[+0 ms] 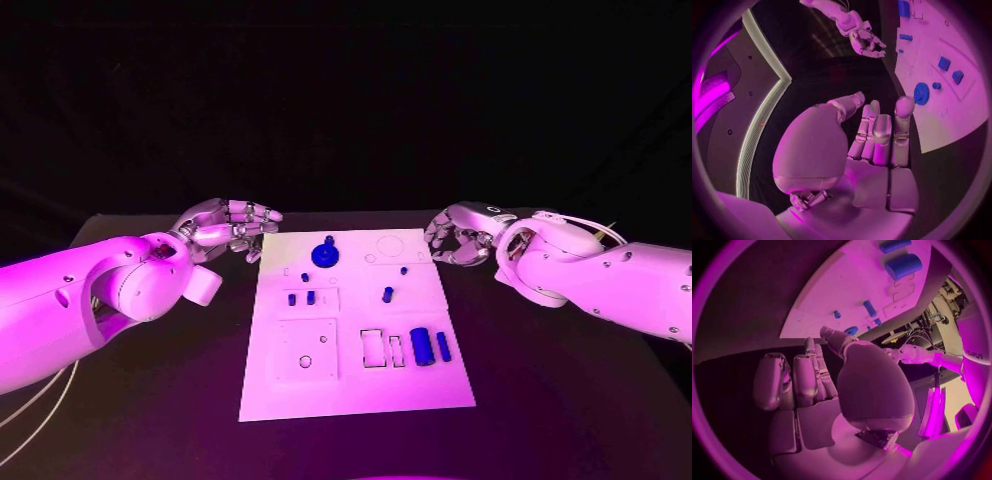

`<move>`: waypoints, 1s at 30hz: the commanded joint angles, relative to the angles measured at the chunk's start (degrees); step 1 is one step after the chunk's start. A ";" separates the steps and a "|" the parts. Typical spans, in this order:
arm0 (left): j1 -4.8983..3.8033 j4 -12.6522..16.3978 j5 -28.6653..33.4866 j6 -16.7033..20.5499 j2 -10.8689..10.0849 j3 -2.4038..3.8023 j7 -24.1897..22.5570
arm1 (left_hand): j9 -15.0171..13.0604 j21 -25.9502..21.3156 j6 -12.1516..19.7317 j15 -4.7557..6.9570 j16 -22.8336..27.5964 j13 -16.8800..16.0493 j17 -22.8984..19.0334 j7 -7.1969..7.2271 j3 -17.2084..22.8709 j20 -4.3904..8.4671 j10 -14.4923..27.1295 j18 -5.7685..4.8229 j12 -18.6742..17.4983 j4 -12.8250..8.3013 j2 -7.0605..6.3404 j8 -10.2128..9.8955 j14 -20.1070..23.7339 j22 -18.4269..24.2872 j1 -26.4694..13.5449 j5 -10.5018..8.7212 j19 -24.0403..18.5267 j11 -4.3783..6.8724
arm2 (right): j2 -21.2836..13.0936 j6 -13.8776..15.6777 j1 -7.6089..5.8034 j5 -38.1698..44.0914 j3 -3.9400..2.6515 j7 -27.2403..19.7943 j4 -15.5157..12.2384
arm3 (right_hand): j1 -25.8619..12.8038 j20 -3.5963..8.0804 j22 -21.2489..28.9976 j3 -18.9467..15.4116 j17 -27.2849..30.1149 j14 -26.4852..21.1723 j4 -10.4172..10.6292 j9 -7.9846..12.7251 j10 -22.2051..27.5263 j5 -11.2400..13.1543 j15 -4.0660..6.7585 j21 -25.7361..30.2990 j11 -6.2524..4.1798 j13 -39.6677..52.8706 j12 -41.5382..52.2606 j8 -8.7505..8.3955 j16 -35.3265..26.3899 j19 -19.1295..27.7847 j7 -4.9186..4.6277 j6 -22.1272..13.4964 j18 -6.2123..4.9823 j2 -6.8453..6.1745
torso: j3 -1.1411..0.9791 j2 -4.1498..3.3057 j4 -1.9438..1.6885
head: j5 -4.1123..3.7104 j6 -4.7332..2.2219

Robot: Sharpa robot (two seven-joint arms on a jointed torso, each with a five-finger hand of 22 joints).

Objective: Assemble the parts on the task board

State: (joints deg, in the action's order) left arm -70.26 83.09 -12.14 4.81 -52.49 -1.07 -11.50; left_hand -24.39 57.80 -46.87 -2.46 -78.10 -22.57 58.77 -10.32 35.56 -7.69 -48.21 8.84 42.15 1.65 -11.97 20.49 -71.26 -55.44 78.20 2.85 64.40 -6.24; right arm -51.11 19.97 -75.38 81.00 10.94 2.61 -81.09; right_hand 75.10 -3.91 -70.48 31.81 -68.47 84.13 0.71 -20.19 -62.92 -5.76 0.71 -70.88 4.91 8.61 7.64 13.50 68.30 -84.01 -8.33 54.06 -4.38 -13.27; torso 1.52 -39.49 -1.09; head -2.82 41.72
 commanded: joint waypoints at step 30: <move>0.08 0.75 2.56 -0.78 -0.24 0.05 -3.77 | -0.37 -0.65 1.76 -0.24 0.10 1.28 -1.47 -0.22 -0.13 -0.25 1.90 0.12 -0.79 -0.17 0.17 1.52 0.79 0.78 -0.19 0.19 -0.53 -0.47 | 6.39 -2.87 3.60 12.68 0.06 7.28 0.13 | -0.65 -1.27 -4.08 1.92 -1.67 2.80 1.13 -1.26 -1.72 -0.55 -0.43 -3.89 -0.28 -0.15 1.79 -0.03 3.80 -0.82 0.14 0.78 0.77 1.30 | -0.01 -0.02 0.02 | 0.46 0.63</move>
State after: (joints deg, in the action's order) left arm -70.19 83.66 -10.04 4.74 -52.75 -1.07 -14.40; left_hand -24.71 57.34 -45.44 -2.68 -78.10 -21.38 57.36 -10.53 35.57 -7.84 -46.58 8.83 41.58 1.65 -11.75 21.67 -71.04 -54.66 77.97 2.85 64.24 -6.65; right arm -44.87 18.25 -71.85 91.73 11.02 9.00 -81.18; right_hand 74.42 -4.73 -74.46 33.47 -70.13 84.12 1.90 -21.38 -64.23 -5.99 0.72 -74.49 4.55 8.51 9.12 13.22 71.83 -84.00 -8.25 54.58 -4.39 -12.59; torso 1.49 -39.52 -1.07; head -2.36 42.34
